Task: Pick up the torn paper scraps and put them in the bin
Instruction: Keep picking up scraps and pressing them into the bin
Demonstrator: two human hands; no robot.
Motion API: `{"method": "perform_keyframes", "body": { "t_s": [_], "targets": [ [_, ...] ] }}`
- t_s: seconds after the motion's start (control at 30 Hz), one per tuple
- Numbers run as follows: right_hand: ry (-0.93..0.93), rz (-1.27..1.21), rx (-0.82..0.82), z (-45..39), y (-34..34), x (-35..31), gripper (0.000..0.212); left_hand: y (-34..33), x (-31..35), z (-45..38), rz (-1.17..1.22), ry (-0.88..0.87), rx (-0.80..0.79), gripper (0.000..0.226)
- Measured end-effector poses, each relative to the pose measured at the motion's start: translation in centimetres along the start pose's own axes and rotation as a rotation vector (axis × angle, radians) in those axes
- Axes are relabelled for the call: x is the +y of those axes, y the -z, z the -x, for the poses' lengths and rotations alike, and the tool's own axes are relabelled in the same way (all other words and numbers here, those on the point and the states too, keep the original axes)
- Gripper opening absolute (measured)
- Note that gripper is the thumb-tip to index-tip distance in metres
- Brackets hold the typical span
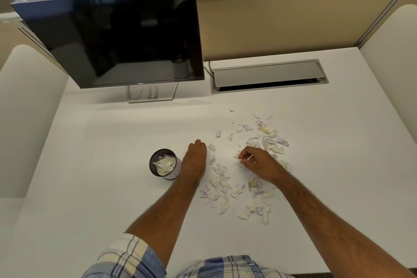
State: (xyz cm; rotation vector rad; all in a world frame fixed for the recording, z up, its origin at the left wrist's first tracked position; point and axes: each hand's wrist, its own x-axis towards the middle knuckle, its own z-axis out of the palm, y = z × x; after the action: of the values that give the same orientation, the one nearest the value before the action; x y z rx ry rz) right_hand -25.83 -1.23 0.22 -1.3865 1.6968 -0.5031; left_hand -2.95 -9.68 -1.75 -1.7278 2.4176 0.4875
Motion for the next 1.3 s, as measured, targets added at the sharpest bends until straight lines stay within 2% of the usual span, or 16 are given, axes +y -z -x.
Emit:
{"method": "perform_keyframes", "body": {
  "t_s": [0.23, 0.4, 0.53, 0.63, 0.73, 0.87, 1.07, 1.2, 1.3],
  "targets": [
    [0.037, 0.148, 0.089, 0.0, -0.5, 1.0, 0.015, 0.4, -0.6, 0.8, 0.148, 0.009, -0.002, 0.021],
    [0.102, 0.292, 0.164, -0.6, -0.8, 1.9, 0.037, 1.8, -0.4, 2.5, 0.34, -0.046, 0.141, 0.024],
    [0.102, 0.339, 0.109, -1.2, -1.2, 1.7, 0.046, 4.9, -0.9, 4.0, 0.431, -0.066, 0.251, 0.021],
    [0.103, 0.367, 0.034, -1.6, -1.7, 1.5, 0.044, 6.6, -3.0, 5.1, 0.505, -0.017, 0.303, 0.016],
    [0.159, 0.457, 0.033, -1.9, -2.5, 1.1, 0.029, 7.5, -6.1, 5.9, 0.508, 0.067, 0.333, 0.02],
    [0.227, 0.604, 0.01, -2.2, -3.5, 1.1, 0.019, 7.4, -9.7, 6.7, 0.481, 0.139, 0.298, 0.024],
    [0.131, 0.663, -0.013, -2.8, -3.9, 1.1, 0.015, 6.7, -10.7, 6.8, 0.448, 0.124, 0.214, 0.021],
    [0.035, 0.606, -0.082, -3.5, -3.1, -0.2, 0.021, 6.4, -10.7, 6.6, 0.477, 0.092, 0.183, 0.021],
    [-0.016, 0.403, -0.021, -3.2, -2.8, -1.3, 0.016, 6.5, -11.0, 6.7, 0.535, 0.114, 0.213, 0.026]
  ]
}}
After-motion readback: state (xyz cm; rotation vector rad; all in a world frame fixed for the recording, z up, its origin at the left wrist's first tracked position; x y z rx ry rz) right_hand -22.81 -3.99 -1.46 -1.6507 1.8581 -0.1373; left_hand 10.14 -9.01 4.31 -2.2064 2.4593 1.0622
